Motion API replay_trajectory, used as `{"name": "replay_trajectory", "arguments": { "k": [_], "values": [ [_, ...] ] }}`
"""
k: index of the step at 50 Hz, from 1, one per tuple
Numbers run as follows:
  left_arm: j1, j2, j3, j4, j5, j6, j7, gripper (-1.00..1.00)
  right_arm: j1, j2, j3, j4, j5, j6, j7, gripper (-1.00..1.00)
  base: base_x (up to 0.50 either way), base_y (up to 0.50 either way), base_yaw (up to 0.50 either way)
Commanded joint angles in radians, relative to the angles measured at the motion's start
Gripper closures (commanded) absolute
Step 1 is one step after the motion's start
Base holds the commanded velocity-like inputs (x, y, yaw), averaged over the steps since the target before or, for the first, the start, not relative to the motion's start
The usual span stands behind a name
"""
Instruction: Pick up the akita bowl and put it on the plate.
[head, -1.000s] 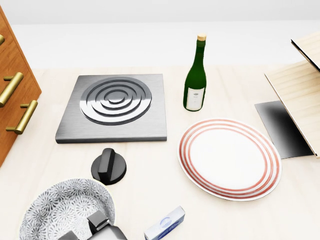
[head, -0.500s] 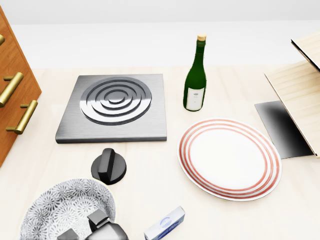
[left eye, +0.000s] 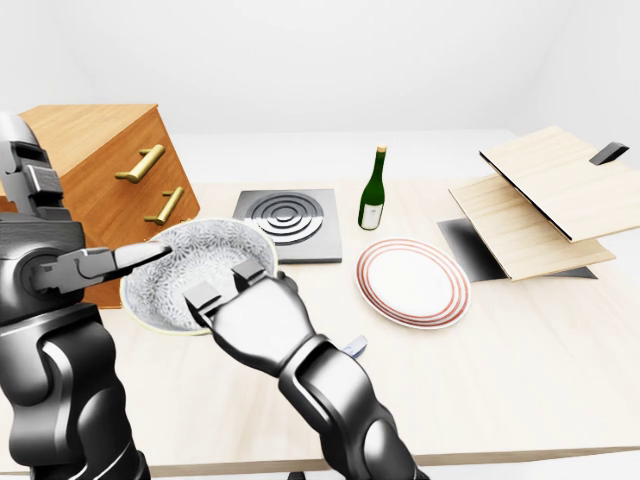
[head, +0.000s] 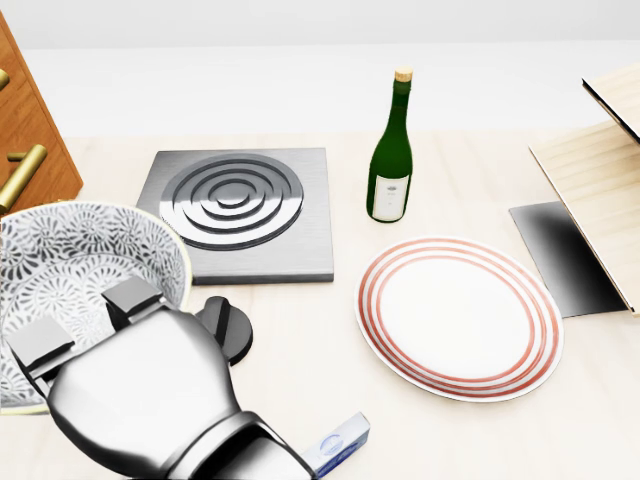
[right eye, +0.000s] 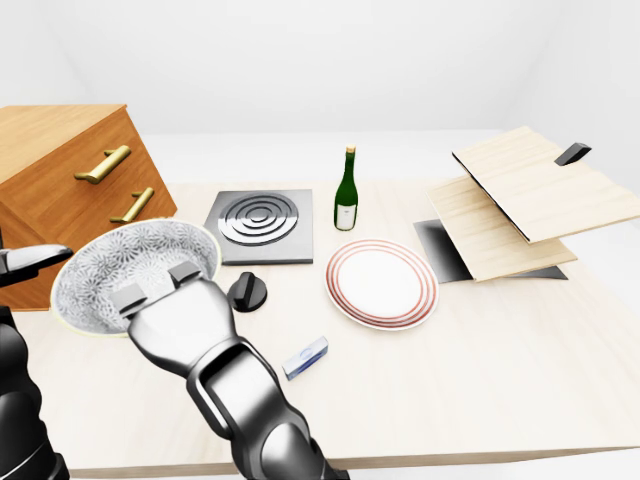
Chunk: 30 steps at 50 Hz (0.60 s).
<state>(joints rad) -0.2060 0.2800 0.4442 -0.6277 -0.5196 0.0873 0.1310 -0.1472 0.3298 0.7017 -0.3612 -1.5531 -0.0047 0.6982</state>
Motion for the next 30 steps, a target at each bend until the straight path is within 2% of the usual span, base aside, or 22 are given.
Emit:
{"name": "replay_trajectory", "arguments": {
  "k": [1, 4, 20, 26, 30],
  "values": [
    [-0.004, 0.003, 0.005, 0.002, -0.006, 0.000, 0.007, -1.00, -0.098, 0.019, -0.051, -0.104, -0.080, -0.058, 0.000, 1.00, 0.00, 0.00, 0.00],
    [0.001, -0.001, 0.003, -0.015, -0.018, 0.000, 0.014, -1.00, -0.099, 0.019, -0.067, -0.091, -0.068, -0.067, 0.000, 1.00, 0.00, 0.00, 0.00],
    [0.001, 0.001, 0.001, 0.002, -0.011, 0.000, 0.008, -1.00, -0.064, 0.019, -0.082, -0.074, -0.041, -0.074, 0.000, 1.00, 0.00, 0.00, 0.00],
    [-0.001, 0.003, 0.004, -0.002, -0.016, 0.000, 0.012, -1.00, -0.119, -0.008, -0.198, -0.090, 0.010, -0.083, 0.000, 1.00, 0.00, 0.00, 0.00],
    [0.000, 0.004, 0.003, 0.000, -0.013, 0.000, 0.011, -1.00, -0.181, -0.057, -0.309, -0.115, 0.071, -0.083, 0.000, 1.00, 0.00, 0.00, 0.00]
  ]
}}
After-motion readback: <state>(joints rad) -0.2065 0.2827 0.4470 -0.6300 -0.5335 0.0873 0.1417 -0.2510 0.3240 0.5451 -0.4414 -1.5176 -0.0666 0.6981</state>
